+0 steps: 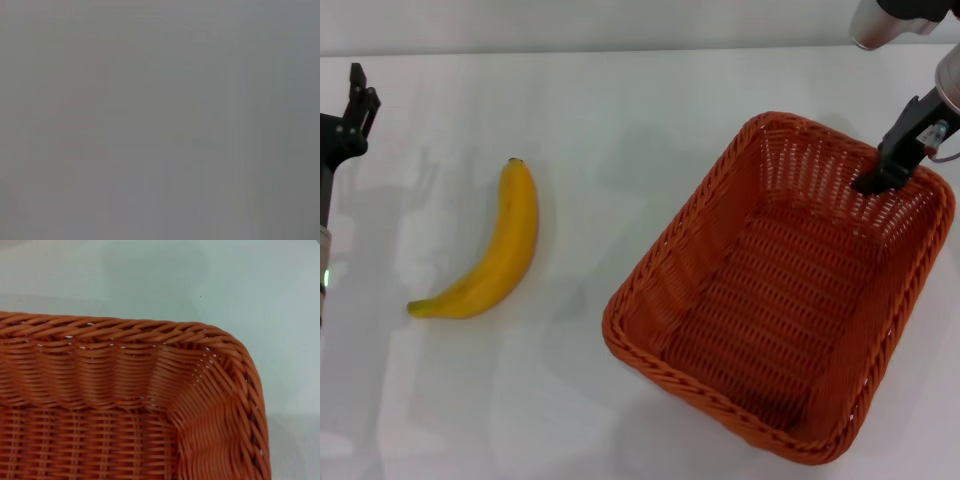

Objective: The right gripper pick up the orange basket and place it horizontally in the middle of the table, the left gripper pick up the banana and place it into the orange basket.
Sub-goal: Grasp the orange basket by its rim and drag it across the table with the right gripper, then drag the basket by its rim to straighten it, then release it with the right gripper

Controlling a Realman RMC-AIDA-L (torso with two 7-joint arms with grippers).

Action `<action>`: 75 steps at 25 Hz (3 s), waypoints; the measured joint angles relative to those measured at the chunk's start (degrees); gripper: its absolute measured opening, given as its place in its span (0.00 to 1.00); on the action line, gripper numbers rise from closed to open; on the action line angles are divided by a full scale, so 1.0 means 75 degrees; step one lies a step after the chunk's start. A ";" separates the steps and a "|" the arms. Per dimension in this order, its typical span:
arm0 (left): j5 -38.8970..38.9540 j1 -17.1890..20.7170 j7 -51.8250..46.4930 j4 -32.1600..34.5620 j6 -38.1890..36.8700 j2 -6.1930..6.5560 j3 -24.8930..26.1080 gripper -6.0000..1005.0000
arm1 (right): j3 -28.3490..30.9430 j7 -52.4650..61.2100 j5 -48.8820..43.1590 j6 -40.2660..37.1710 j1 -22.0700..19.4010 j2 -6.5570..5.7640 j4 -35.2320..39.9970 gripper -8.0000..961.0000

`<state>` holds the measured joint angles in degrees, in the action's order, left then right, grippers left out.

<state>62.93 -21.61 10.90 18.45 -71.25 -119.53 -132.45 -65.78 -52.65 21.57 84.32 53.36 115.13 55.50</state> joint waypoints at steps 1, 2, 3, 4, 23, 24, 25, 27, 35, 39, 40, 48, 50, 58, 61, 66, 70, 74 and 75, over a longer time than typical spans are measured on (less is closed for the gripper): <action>0.0000 0.0002 0.0000 -0.0002 -0.0001 0.0000 0.0000 0.85 | 0.0001 0.0016 -0.0003 0.0017 0.0005 -0.0001 0.0001 0.30; 0.0000 0.0002 0.0000 -0.0005 -0.0002 0.0000 -0.0001 0.85 | 0.0011 0.0045 -0.0002 0.0076 0.0012 -0.0007 0.0005 0.30; 0.0000 0.0002 0.0000 -0.0006 -0.0002 0.0001 -0.0001 0.85 | 0.0025 0.0076 0.0001 0.0128 0.0015 -0.0010 0.0011 0.30; 0.0000 0.0002 0.0000 -0.0007 -0.0003 0.0001 -0.0001 0.85 | 0.0036 0.0120 0.0007 0.0190 0.0017 -0.0013 0.0022 0.30; -0.0007 -0.0063 -0.0017 0.0030 0.0001 -0.0001 -0.0006 0.84 | 0.2335 0.0526 0.0661 0.2151 0.0368 -0.0339 -0.0197 0.20; -0.0008 -0.0086 -0.0015 0.0029 0.0006 0.0000 -0.0007 0.84 | 0.2465 0.0537 0.0765 0.2174 0.0368 -0.0390 -0.0310 0.19; -0.0011 -0.0104 -0.0016 0.0021 0.0010 0.0000 -0.0010 0.84 | 0.2583 0.0547 0.0879 0.2199 0.0367 -0.0442 -0.0411 0.19; -0.0013 -0.0127 -0.0022 0.0001 0.0017 0.0000 -0.0015 0.84 | 0.2796 0.0572 0.1077 0.2223 0.0364 -0.0556 -0.0619 0.19; -0.0175 -0.0207 -0.0012 -0.0002 0.0026 0.0005 -0.0025 0.84 | 0.3308 0.0764 0.1611 0.2206 0.0337 -0.0907 -0.1247 0.18; -0.0177 -0.0226 -0.0033 -0.0018 0.0031 0.0003 -0.0024 0.84 | 0.3367 0.0928 0.1733 0.2102 0.0236 -0.1003 -0.1288 0.18; -0.0177 -0.0226 -0.0034 -0.0019 0.0032 0.0003 -0.0025 0.84 | 0.3389 0.0945 0.1738 0.2078 0.0224 -0.1016 -0.1304 0.18; -0.0176 -0.0277 -0.0009 -0.0022 0.0033 0.0010 -0.0024 0.84 | 0.3903 0.1071 0.1780 0.1880 0.0156 -0.1163 -0.1697 0.18; -0.0175 -0.0280 -0.0008 -0.0022 0.0033 0.0012 -0.0024 0.84 | 0.4017 0.1104 0.1783 0.1877 0.0117 -0.1165 -0.1737 0.18; -0.0180 -0.0293 -0.0003 -0.0022 0.0045 0.0023 -0.0024 0.84 | 0.4585 0.1133 0.1895 0.1839 -0.0030 -0.1439 -0.2267 0.18; -0.0184 -0.0295 -0.0001 -0.0022 0.0047 0.0024 -0.0024 0.84 | 0.4626 0.1168 0.2135 0.1799 -0.0214 -0.1486 -0.2276 0.18; -0.0187 -0.0295 0.0000 -0.0022 0.0076 0.0024 -0.0024 0.84 | 0.4681 0.1290 0.2534 0.1673 -0.0559 -0.1545 -0.2279 0.18; -0.0189 -0.0307 0.0000 -0.0022 0.0114 0.0024 -0.0024 0.84 | 0.5039 0.1320 0.2603 0.1506 -0.0825 -0.1550 -0.2279 0.18; -0.0190 -0.0335 0.0008 -0.0022 0.0122 0.0031 -0.0007 0.84 | 0.5206 0.1315 0.2797 0.1453 -0.1098 -0.1551 -0.2279 0.18; -0.0188 -0.0338 0.0009 -0.0021 0.0124 0.0033 0.0007 0.84 | 0.5209 0.1321 0.2858 0.1448 -0.1151 -0.1550 -0.2278 0.19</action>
<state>61.52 -24.15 10.97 18.29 -70.32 -119.29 -132.39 -26.72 -42.74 43.01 95.18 44.73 103.51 38.42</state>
